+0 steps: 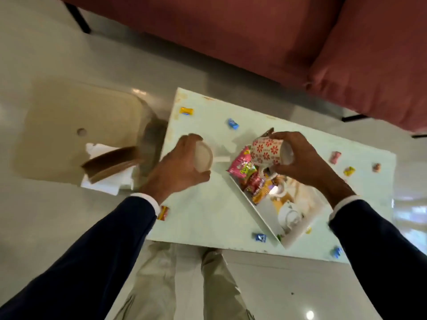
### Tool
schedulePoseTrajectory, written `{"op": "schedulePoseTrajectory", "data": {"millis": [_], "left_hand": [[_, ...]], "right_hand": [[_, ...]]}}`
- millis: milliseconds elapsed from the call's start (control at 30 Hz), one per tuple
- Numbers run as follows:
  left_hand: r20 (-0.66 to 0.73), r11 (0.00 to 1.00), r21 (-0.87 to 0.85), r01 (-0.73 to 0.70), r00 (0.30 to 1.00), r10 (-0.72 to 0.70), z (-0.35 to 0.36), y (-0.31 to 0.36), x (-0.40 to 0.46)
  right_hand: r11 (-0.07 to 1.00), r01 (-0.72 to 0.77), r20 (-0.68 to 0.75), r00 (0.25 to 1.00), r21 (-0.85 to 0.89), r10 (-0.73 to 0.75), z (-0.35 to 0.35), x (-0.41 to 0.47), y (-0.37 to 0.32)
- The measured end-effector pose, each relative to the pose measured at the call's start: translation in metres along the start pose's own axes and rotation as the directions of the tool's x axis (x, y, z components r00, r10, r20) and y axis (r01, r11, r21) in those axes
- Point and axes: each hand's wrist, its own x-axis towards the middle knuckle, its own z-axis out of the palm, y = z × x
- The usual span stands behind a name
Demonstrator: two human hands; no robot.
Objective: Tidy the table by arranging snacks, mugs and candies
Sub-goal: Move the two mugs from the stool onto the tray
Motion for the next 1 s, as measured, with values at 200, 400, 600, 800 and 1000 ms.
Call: {"op": "schedulePoseTrajectory", "data": {"millis": [200, 400, 600, 800, 1000], "left_hand": [[0.287, 0.992, 0.081, -0.095, 0.955, 0.068, 0.131, 0.087, -0.018], [0.411, 0.981, 0.145, -0.128, 0.910, 0.058, 0.235, 0.127, -0.020], [0.403, 0.975, 0.184, -0.122, 0.915, 0.039, 0.300, 0.132, -0.003], [0.359, 0.967, 0.239, -0.091, 0.933, -0.001, 0.326, 0.121, 0.011], [0.276, 0.943, 0.319, -0.098, 0.961, 0.007, 0.334, 0.108, 0.012]], "right_hand": [[0.998, -0.043, 0.106, 0.993, -0.038, 0.047, 0.005, -0.087, 0.124], [0.971, -0.019, 0.184, 0.981, -0.239, 0.064, 0.020, -0.107, 0.203], [0.921, 0.104, 0.210, 0.977, -0.375, -0.025, 0.038, -0.094, 0.238], [0.889, 0.156, 0.228, 0.972, -0.431, -0.060, 0.046, -0.081, 0.244], [0.905, 0.158, 0.156, 0.982, -0.394, -0.103, 0.057, -0.075, 0.242]]}}
